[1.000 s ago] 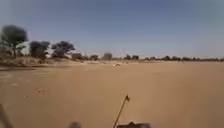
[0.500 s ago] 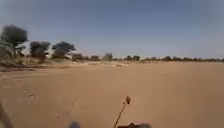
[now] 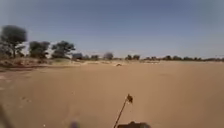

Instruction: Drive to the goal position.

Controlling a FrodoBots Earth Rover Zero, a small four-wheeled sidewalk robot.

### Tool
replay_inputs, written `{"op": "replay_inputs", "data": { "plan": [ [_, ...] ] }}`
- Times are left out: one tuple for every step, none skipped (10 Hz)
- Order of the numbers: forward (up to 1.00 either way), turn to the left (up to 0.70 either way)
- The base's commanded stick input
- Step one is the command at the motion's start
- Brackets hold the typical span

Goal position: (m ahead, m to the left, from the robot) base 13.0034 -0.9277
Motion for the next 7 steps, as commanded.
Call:
{"op": "replay_inputs", "data": {
  "plan": [
    [0.5,0.0],
    [0.5,0.0],
    [0.5,0.0],
    [0.5,0.0],
    [0.5,0.0],
    [0.5,0.0],
    [0.5,0.0]
  ]
}}
